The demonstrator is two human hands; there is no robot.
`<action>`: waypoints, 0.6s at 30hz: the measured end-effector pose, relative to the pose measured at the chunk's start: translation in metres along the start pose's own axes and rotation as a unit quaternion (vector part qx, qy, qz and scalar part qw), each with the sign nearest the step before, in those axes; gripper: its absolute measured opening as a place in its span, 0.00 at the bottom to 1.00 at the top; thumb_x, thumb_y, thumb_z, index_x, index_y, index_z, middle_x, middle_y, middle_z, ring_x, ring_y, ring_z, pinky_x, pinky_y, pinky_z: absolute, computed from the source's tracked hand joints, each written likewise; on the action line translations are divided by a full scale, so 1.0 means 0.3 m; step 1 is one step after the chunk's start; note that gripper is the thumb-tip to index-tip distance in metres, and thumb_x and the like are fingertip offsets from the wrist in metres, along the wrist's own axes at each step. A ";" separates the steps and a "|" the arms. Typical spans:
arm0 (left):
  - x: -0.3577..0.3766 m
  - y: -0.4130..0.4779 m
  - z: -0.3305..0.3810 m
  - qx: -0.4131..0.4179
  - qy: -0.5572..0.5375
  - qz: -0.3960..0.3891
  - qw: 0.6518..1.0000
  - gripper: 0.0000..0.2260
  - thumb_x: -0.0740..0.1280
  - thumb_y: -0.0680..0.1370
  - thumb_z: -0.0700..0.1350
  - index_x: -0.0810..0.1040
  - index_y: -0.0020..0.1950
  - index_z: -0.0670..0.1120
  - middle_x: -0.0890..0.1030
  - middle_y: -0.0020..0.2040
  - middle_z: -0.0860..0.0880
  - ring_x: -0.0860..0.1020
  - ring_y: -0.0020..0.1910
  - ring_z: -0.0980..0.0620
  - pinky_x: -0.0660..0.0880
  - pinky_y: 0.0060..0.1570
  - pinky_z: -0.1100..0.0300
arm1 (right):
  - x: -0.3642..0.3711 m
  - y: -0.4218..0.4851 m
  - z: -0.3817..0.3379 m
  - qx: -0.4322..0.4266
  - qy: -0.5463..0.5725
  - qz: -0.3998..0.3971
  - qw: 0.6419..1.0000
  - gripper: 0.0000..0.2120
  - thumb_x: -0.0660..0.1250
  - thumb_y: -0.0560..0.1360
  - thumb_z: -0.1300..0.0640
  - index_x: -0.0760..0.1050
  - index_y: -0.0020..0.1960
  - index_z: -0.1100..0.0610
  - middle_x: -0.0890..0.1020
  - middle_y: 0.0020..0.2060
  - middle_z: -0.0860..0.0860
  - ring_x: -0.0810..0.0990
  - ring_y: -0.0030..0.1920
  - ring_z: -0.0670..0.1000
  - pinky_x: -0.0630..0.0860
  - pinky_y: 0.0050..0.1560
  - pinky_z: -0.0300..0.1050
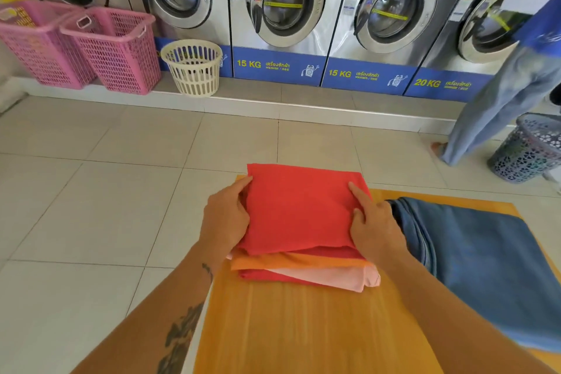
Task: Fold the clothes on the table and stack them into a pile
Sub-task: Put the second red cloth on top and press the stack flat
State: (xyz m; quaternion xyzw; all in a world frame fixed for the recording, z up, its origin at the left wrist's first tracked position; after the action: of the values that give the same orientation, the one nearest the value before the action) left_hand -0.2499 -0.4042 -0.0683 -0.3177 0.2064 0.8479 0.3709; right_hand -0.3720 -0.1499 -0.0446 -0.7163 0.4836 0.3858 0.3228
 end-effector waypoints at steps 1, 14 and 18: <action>-0.022 0.013 -0.005 -0.007 0.038 0.012 0.999 0.21 0.59 0.80 0.36 0.75 0.69 0.53 0.82 0.55 0.50 0.77 0.45 0.52 0.72 0.45 0.61 | -0.029 0.002 -0.019 0.002 -0.060 0.039 0.997 0.26 0.56 0.77 0.54 0.63 0.74 0.41 0.69 0.59 0.58 0.72 0.54 0.59 0.74 0.49 0.53; 0.144 -0.003 0.094 0.106 0.091 -0.103 0.985 0.26 0.49 0.79 0.62 0.55 0.77 0.62 0.54 0.80 0.53 0.50 0.78 0.49 0.51 0.74 0.39 | 0.096 0.020 -0.127 -0.035 -0.036 -0.007 0.999 0.29 0.45 0.77 0.36 0.52 0.77 0.39 0.53 0.79 0.51 0.46 0.78 0.57 0.52 0.74 0.66; 0.161 -0.037 0.092 0.123 0.065 -0.092 0.986 0.28 0.48 0.77 0.65 0.53 0.78 0.62 0.53 0.80 0.54 0.52 0.78 0.47 0.55 0.75 0.43 | 0.111 -0.072 -0.085 -0.035 0.001 0.044 0.998 0.30 0.45 0.76 0.36 0.52 0.77 0.38 0.54 0.79 0.48 0.47 0.78 0.54 0.54 0.75 0.64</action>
State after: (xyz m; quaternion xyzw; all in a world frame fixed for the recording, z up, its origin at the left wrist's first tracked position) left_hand -0.2773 -0.3568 -0.0834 -0.3419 0.3025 0.7556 0.4697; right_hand -0.3376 -0.1790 -0.0590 -0.7055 0.5016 0.4154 0.2794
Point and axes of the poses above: each hand's wrist, its own y-axis towards the middle knuckle, its own x-axis out of the palm, z = x × y, the point moved 4 cm from there along y, towards the middle knuckle
